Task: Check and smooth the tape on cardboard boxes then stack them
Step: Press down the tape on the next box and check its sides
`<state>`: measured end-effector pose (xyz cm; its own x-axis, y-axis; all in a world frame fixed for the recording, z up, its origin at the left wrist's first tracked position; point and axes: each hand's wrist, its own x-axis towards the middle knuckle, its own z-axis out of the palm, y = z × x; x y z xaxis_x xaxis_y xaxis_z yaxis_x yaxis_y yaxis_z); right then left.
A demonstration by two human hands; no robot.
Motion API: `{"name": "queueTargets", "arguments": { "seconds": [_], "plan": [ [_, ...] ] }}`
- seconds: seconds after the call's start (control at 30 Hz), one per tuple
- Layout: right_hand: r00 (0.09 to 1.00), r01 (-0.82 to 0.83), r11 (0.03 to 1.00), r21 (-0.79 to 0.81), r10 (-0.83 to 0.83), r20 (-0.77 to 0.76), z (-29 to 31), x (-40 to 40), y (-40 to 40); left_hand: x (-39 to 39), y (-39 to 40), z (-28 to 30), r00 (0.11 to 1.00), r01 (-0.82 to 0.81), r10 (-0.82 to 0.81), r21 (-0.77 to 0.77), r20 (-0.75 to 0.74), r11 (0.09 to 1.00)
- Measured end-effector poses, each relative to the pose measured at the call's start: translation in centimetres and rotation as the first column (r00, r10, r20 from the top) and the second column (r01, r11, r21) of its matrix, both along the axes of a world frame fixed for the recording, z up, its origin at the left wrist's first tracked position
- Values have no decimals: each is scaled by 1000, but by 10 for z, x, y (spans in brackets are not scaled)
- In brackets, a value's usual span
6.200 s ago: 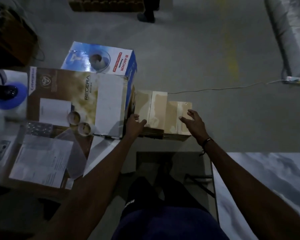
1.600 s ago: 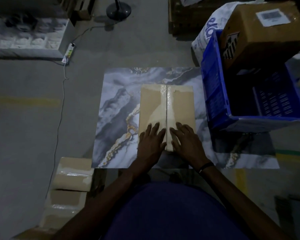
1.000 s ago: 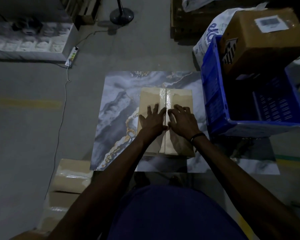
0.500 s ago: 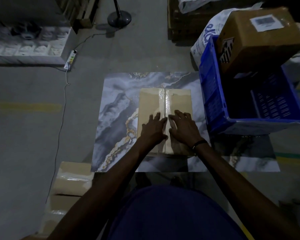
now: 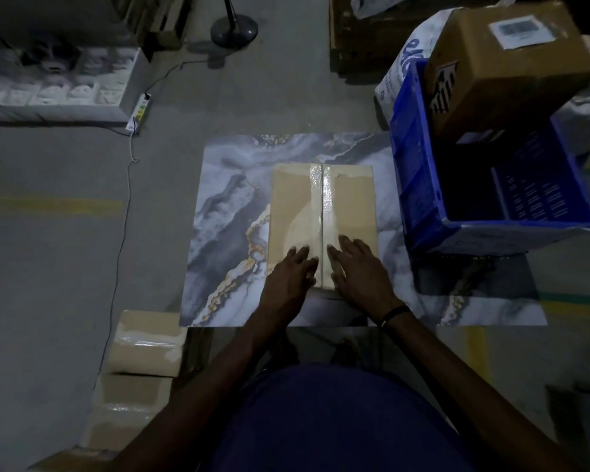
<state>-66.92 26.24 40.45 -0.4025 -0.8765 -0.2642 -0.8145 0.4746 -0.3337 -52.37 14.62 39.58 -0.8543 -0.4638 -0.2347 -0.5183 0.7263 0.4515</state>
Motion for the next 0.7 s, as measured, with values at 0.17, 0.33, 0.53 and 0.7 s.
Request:
{"name": "queueTargets", "arguments": {
  "seconds": [0.17,0.33,0.53,0.7],
  "plan": [
    [1000,7,1000,20,-7,16,-4,-2,-3,3,8,-1,998,-30,29,-15,-47,999],
    [998,-16,999,44,18,-59,-17,-4,-18,-18,2,-1,994,-60,62,-35,90,998],
    [995,24,997,78,-17,-96,-20,6,-20,-33,-24,2,956,53,-66,55,285,997],
    [997,23,996,87,-17,-72,-20,3,-23,-34,-24,1,960,36,-55,73,276,997]
  ]
}}
